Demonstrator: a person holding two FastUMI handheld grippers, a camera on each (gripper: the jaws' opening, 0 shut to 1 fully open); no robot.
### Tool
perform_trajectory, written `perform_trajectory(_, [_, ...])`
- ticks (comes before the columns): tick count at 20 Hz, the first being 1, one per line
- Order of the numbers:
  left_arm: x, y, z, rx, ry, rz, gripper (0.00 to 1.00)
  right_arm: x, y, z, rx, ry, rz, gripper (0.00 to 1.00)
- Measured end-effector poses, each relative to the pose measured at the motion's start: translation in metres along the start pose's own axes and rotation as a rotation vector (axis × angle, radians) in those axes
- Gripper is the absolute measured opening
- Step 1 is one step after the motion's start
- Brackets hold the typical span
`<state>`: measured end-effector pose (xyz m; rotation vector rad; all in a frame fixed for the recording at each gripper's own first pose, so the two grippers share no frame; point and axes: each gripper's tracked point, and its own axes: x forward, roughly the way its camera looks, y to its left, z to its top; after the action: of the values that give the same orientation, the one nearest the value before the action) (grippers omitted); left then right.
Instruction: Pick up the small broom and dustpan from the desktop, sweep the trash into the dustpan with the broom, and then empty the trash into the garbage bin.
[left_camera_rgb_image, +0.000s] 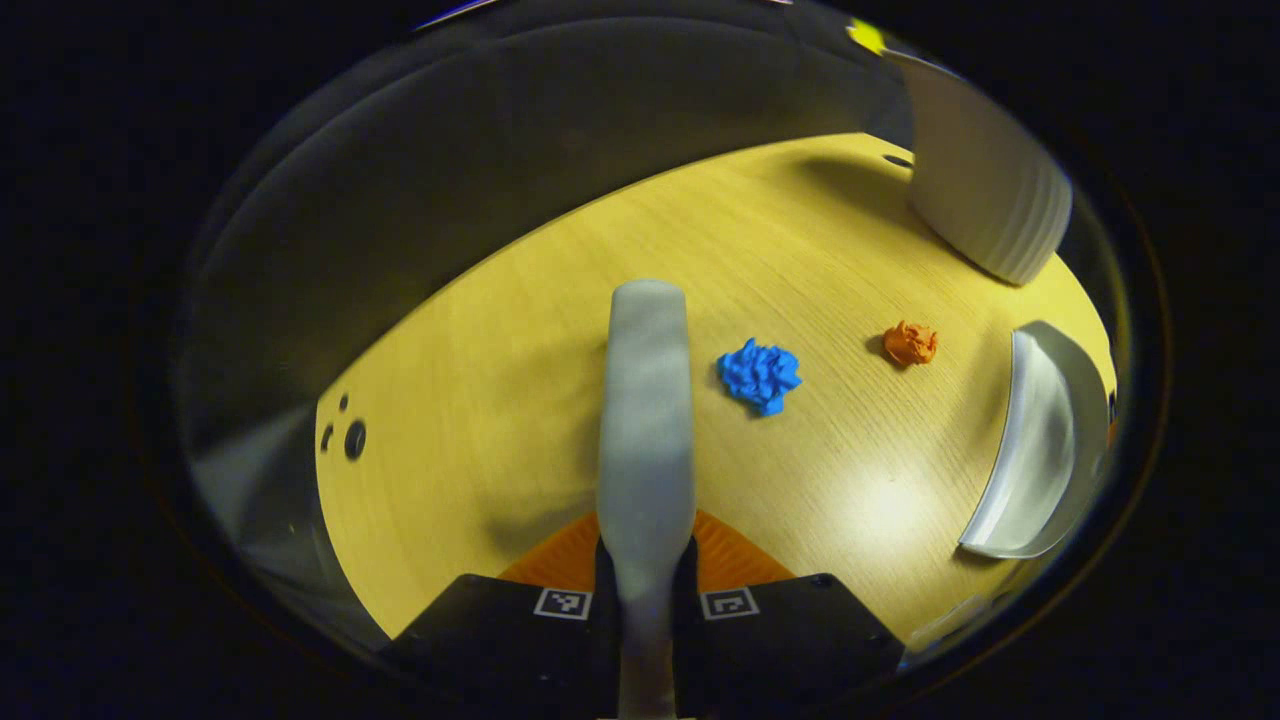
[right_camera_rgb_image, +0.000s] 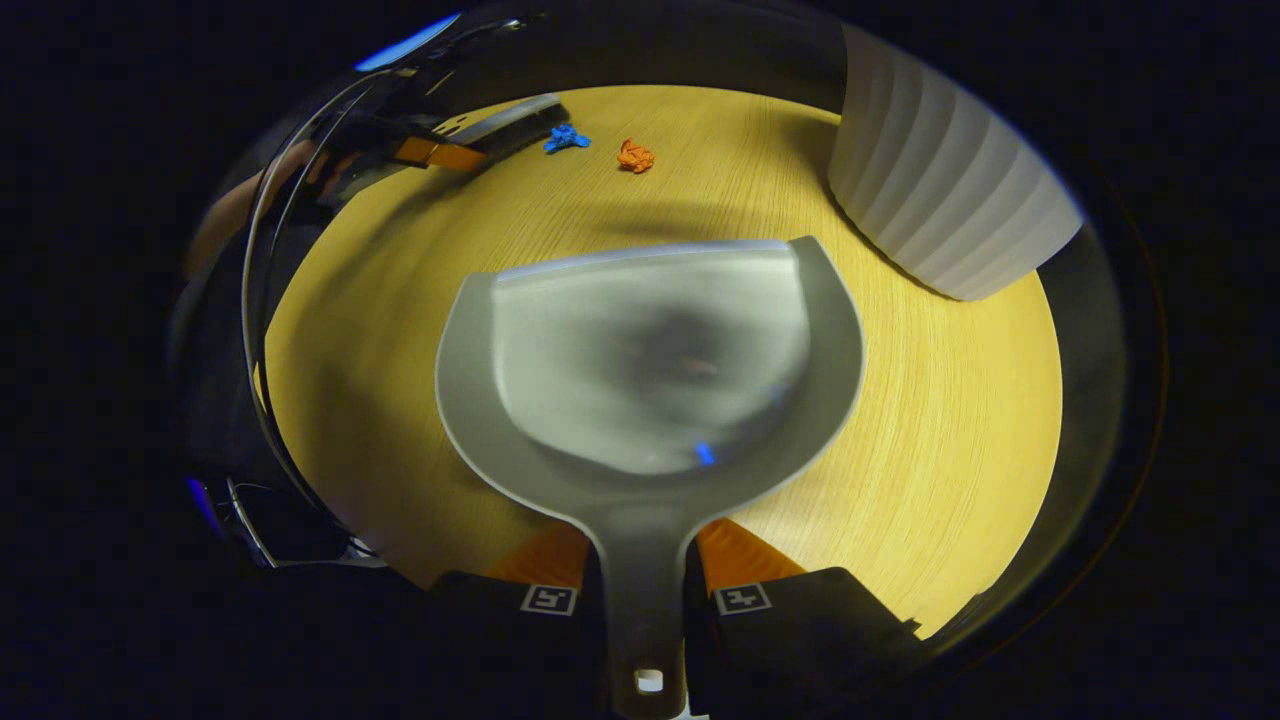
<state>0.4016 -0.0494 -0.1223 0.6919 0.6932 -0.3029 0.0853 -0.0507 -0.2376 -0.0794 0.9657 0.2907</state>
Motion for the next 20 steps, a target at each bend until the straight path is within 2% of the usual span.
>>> perform_trajectory(1, [0.003, -0.005, 0.011, 0.047, -0.012, -0.018, 0.22, 0.0, -0.002, 0.001, -0.012, 0.001, 0.003, 0.35])
perform_trajectory(2, [0.008, -0.011, 0.019, 0.092, -0.022, -0.041, 0.25, 0.0, -0.004, 0.002, -0.022, 0.002, 0.006, 0.35])
perform_trajectory(4, [0.013, -0.032, 0.033, 0.175, -0.033, -0.108, 0.21, 0.001, -0.007, 0.002, -0.029, 0.005, 0.013, 0.35])
perform_trajectory(5, [0.016, -0.042, 0.037, 0.218, -0.031, -0.144, 0.25, 0.001, -0.008, 0.002, -0.032, 0.006, 0.016, 0.35])
perform_trajectory(7, [0.02, -0.06, 0.047, 0.298, -0.033, -0.175, 0.25, 0.001, -0.009, 0.002, -0.045, 0.006, 0.018, 0.35])
perform_trajectory(8, [0.02, -0.071, 0.052, 0.322, -0.038, -0.203, 0.25, -0.001, -0.01, 0.001, -0.05, 0.007, 0.021, 0.39])
perform_trajectory(9, [0.017, -0.083, 0.056, 0.34, -0.042, -0.241, 0.26, -0.002, -0.009, 0.001, -0.052, 0.006, 0.023, 0.35])
perform_trajectory(11, [0.011, -0.106, 0.052, 0.376, -0.025, -0.321, 0.22, -0.003, -0.01, 0.001, -0.059, 0.004, 0.027, 0.35])
perform_trajectory(13, [-0.001, -0.127, 0.043, 0.398, -0.004, -0.382, 0.26, -0.001, -0.012, 0.0, -0.07, 0.0, 0.028, 0.35])
perform_trajectory(15, [-0.025, -0.142, 0.036, 0.388, 0.022, -0.469, 0.26, -0.001, -0.012, -0.001, -0.076, -0.008, 0.028, 0.35])
perform_trajectory(16, [-0.032, -0.151, 0.028, 0.381, 0.036, -0.512, 0.22, 0.0, -0.014, 0.0, -0.083, -0.012, 0.027, 0.35])
perform_trajectory(17, [-0.039, -0.161, 0.02, 0.374, 0.055, -0.551, 0.22, -0.001, -0.016, 0.0, -0.087, -0.015, 0.028, 0.35])
perform_trajectory(19, [-0.055, -0.173, 0.007, 0.362, 0.088, -0.625, 0.3, -0.003, -0.015, -0.001, -0.095, -0.025, 0.03, 0.35])
perform_trajectory(20, [-0.063, -0.184, 0.001, 0.352, 0.105, -0.663, 0.26, -0.002, -0.016, -0.002, -0.102, -0.031, 0.028, 0.35])
